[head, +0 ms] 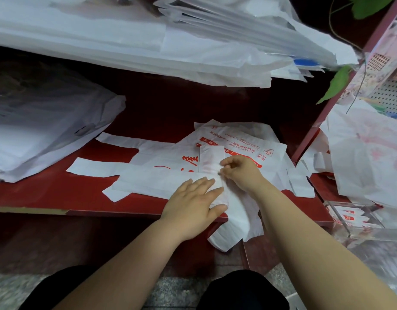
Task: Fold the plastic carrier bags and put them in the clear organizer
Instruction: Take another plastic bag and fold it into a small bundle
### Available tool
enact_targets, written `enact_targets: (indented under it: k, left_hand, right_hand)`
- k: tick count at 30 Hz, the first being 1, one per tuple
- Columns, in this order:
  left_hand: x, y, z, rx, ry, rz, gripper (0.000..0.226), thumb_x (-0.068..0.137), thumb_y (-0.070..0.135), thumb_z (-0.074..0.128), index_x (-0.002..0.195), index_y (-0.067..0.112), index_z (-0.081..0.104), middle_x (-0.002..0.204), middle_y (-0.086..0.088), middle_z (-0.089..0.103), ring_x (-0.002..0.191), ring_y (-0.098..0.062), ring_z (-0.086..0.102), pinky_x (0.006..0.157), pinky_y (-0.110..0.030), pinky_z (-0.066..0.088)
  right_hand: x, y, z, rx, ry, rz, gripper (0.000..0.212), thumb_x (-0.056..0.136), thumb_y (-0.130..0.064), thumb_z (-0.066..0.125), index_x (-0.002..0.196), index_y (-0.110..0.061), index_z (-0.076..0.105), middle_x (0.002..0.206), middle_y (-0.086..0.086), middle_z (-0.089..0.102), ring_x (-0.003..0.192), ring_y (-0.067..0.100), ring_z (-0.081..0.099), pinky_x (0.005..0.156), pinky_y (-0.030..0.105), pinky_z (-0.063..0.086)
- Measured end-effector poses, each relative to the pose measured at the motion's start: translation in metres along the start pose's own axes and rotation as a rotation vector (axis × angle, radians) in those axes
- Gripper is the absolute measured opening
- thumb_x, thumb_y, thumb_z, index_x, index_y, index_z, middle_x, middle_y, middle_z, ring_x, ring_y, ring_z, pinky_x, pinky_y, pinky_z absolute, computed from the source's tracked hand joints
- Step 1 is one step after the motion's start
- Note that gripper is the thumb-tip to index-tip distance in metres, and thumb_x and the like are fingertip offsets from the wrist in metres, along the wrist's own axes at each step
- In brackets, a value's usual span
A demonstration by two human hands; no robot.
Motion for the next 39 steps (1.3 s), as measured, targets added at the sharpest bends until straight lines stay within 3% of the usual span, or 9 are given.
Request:
enact_targets:
  k: [5, 11, 14, 18, 20, 23, 28, 36, 39]
  left_hand:
    - [0.001, -0.001, 0.003, 0.04, -0.031, 0.038, 0.056, 0.094, 0.057, 0.027, 0.146, 0.041, 0.012, 0.156, 0.007, 0.0, 0.142, -0.01, -0.006, 0.111, -0.028, -0.01]
    - [0.002, -0.002, 0.004, 0.04, -0.002, 0.044, 0.054, 0.094, 0.057, 0.027, 0.144, 0.041, 0.019, 0.156, 0.007, 0.001, 0.141, -0.01, -0.003, 0.111, -0.03, -0.006]
    - [0.002, -0.004, 0.004, 0.01, 0.091, 0.045, 0.061, 0.087, 0.067, 0.02, 0.141, 0.039, 0.028, 0.154, 0.011, 0.013, 0.139, -0.008, 0.007, 0.107, -0.026, -0.002]
    - [0.002, -0.004, 0.011, 0.044, 0.142, 0.036, 0.071, 0.084, 0.069, 0.017, 0.146, 0.034, 0.015, 0.15, 0.015, 0.019, 0.135, -0.006, 0.014, 0.107, -0.026, -0.001]
    - [0.004, -0.003, 0.008, 0.078, 0.209, 0.023, 0.081, 0.077, 0.07, 0.009, 0.142, 0.026, 0.031, 0.144, 0.011, 0.034, 0.129, -0.011, 0.029, 0.103, -0.027, 0.006]
    - [0.009, 0.008, 0.002, 0.091, 0.29, -0.003, 0.077, 0.075, 0.064, 0.017, 0.102, 0.013, 0.069, 0.099, 0.0, 0.065, 0.089, -0.022, 0.059, 0.086, -0.031, 0.024]
    - [0.015, 0.01, 0.005, 0.171, 0.284, -0.043, 0.065, 0.078, 0.056, 0.027, 0.093, 0.013, 0.074, 0.085, -0.002, 0.068, 0.076, -0.023, 0.063, 0.081, -0.034, 0.027]
    - [-0.026, -0.015, 0.007, 0.076, 0.747, 0.008, 0.018, 0.073, 0.032, 0.064, 0.079, 0.016, 0.069, 0.082, -0.002, 0.064, 0.081, -0.019, 0.053, 0.074, -0.029, 0.033]
    - [-0.037, -0.019, 0.009, 0.051, 0.884, -0.038, 0.052, 0.055, 0.022, 0.084, 0.096, 0.015, 0.052, 0.104, -0.006, 0.051, 0.097, -0.022, 0.043, 0.084, -0.035, 0.032]
  right_hand:
    - [0.009, 0.0, -0.01, 0.085, 0.159, 0.143, 0.024, 0.086, -0.005, 0.059, 0.109, 0.003, 0.061, 0.099, 0.012, 0.06, 0.076, 0.016, 0.049, 0.062, 0.014, 0.035]
    - [0.016, -0.02, -0.01, -0.016, -0.034, 0.24, 0.04, 0.085, -0.01, 0.061, 0.117, 0.013, 0.052, 0.062, 0.011, 0.043, 0.049, 0.015, 0.033, 0.048, 0.023, 0.028]
    - [0.013, -0.027, -0.011, -0.043, -0.094, 0.291, 0.009, 0.087, -0.007, 0.058, 0.087, 0.001, 0.062, 0.042, 0.0, 0.039, 0.037, 0.011, 0.033, 0.035, 0.016, 0.028]
    - [0.013, -0.02, -0.012, 0.058, -0.104, 0.23, 0.034, 0.086, 0.0, 0.053, 0.057, -0.012, 0.042, 0.024, -0.013, 0.031, 0.02, 0.002, 0.027, 0.027, 0.011, 0.02]
    - [0.011, -0.017, -0.012, 0.082, -0.088, 0.175, 0.033, 0.084, 0.001, 0.056, 0.056, -0.012, 0.042, 0.029, -0.013, 0.034, 0.024, 0.002, 0.028, 0.03, 0.011, 0.021]
    - [0.007, -0.014, -0.008, 0.13, -0.087, 0.081, 0.028, 0.084, -0.002, 0.059, 0.061, -0.014, 0.047, 0.049, -0.003, 0.044, 0.033, 0.0, 0.035, 0.037, 0.012, 0.027]
    - [-0.004, -0.012, -0.006, 0.102, -0.146, -0.095, 0.031, 0.083, 0.004, 0.059, 0.063, -0.017, 0.049, 0.059, -0.003, 0.051, 0.051, 0.001, 0.046, 0.052, 0.012, 0.036]
    - [-0.019, -0.001, -0.001, -0.088, -0.179, -0.198, 0.039, 0.079, 0.012, 0.054, 0.065, -0.024, 0.051, 0.093, 0.012, 0.058, 0.087, 0.02, 0.052, 0.08, 0.027, 0.043]
    - [-0.021, 0.0, -0.001, -0.107, -0.169, -0.21, 0.04, 0.08, 0.014, 0.051, 0.064, -0.023, 0.05, 0.093, 0.003, 0.058, 0.091, 0.014, 0.052, 0.084, 0.023, 0.042]
Point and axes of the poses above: each hand's wrist, its own x-axis towards the middle knuckle, its own z-axis out of the palm, y = z × x, the point moved 2 cm from there along x, towards the middle knuckle
